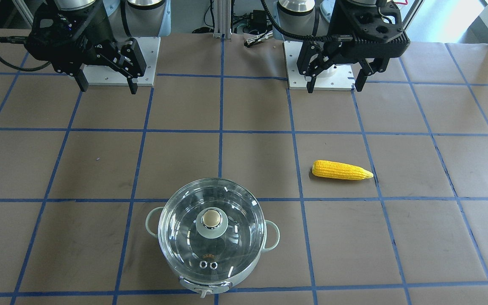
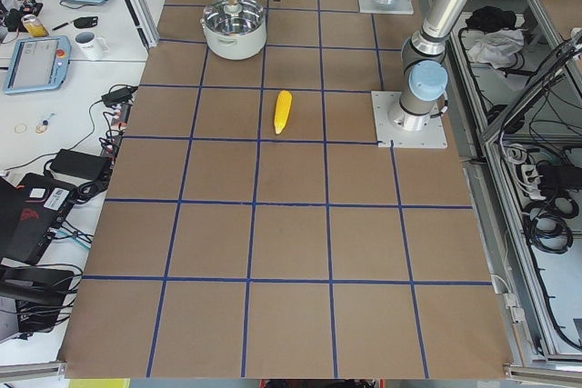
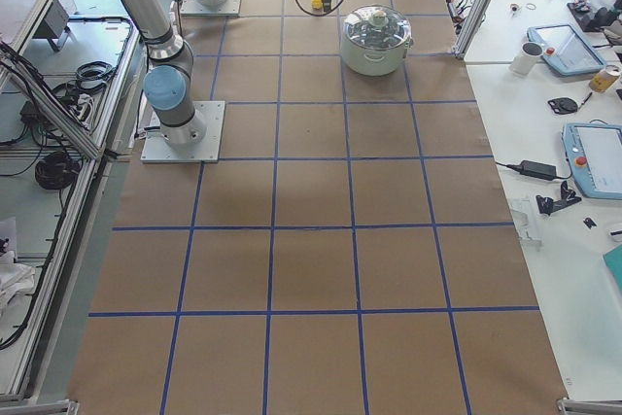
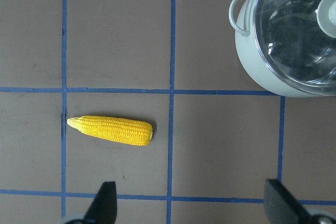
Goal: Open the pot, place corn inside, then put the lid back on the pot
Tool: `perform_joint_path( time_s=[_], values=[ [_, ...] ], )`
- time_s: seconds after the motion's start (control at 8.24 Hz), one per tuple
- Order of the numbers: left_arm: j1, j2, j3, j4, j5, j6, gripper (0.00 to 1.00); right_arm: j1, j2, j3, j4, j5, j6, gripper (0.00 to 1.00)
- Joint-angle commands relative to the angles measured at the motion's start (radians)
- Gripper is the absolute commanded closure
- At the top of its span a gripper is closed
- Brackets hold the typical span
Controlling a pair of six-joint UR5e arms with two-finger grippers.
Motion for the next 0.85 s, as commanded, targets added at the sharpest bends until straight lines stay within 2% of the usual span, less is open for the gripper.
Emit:
perform_joint_path(
  time_s=[0.0, 0.24, 0.49, 0.61, 0.73],
  values=[
    [0.000, 0.023, -0.003, 0.002, 0.000, 0.000, 0.00, 0.000, 0.001, 0.000, -0.008, 0.000, -0.008, 0.00],
    [0.000, 0.019, 0.000, 0.005, 0.003, 0.001, 0.00, 0.000, 0.001, 0.000, -0.008, -0.002, -0.003, 0.00],
    [0.012, 0.013, -0.003, 0.053, 0.009, 0.099, 0.00, 0.000, 0.004, 0.000, -0.011, -0.003, -0.008, 0.00],
    [0.040, 0.015, -0.023, 0.073, 0.071, 0.118, 0.00, 0.000, 0.007, -0.002, -0.011, -0.008, -0.017, 0.01],
    [0.054, 0.010, -0.038, 0.072, 0.096, 0.059, 0.00, 0.000, 0.007, 0.000, -0.011, -0.004, -0.017, 0.02]
  ],
)
